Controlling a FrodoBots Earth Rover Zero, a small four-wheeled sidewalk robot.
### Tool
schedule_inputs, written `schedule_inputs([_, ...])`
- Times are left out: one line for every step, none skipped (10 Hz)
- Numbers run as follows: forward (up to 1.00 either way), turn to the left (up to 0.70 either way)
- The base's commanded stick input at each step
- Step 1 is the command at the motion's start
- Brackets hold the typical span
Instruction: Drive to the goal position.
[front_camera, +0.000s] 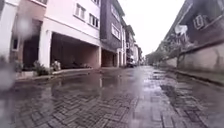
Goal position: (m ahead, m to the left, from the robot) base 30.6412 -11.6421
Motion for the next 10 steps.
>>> schedule_inputs([0.70, 0.00])
schedule_inputs([0.70, -0.24])
schedule_inputs([0.70, -0.35])
schedule_inputs([0.70, -0.35])
schedule_inputs([0.70, -0.20])
schedule_inputs([0.70, 0.00])
schedule_inputs([0.70, 0.00])
schedule_inputs([0.70, 0.00])
schedule_inputs([0.70, 0.00])
schedule_inputs([0.70, 0.00])
